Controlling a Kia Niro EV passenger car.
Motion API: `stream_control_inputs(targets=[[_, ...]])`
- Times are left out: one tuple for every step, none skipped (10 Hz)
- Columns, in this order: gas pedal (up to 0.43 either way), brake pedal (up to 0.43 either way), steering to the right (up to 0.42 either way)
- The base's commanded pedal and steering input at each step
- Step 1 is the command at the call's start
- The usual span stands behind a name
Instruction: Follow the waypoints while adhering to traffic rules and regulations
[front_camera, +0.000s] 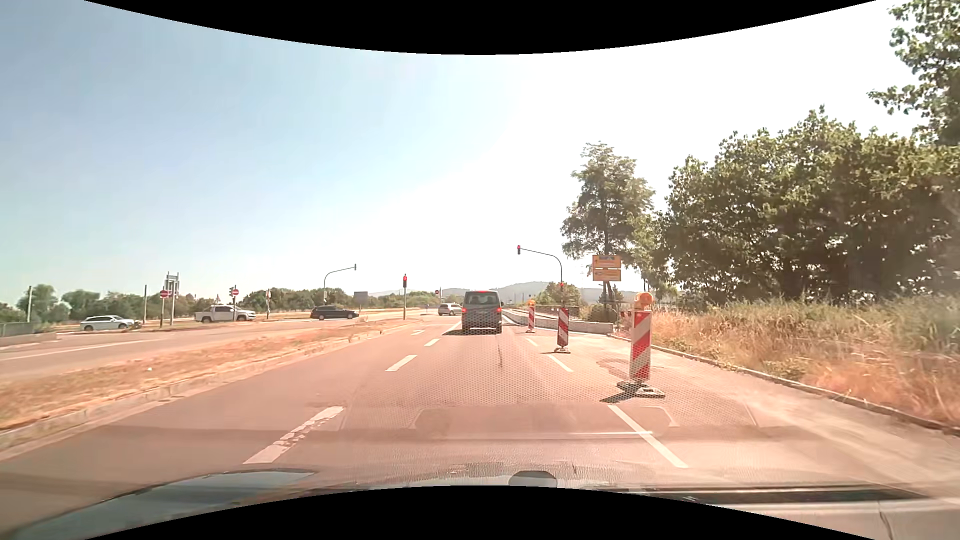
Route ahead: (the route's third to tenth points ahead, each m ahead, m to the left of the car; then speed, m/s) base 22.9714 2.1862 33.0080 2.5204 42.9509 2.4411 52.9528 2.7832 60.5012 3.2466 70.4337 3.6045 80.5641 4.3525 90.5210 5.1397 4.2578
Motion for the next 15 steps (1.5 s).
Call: stream_control_inputs(targets=[[0.0,0.0,-0.005],[0.0,0.0,-0.004],[0.0,0.0,-0.004],[0.0,0.0,-0.004],[0.0,0.0,-0.004],[0.0,0.0,-0.004],[0.0,0.0,-0.004],[0.0,0.0,-0.004],[0.0,0.0,-0.004],[0.0,0.0,-0.004],[0.0,0.0,-0.004],[0.0,0.0,-0.004],[0.0,0.0,-0.004],[0.0,0.0,-0.004],[0.0,0.0,-0.004]])
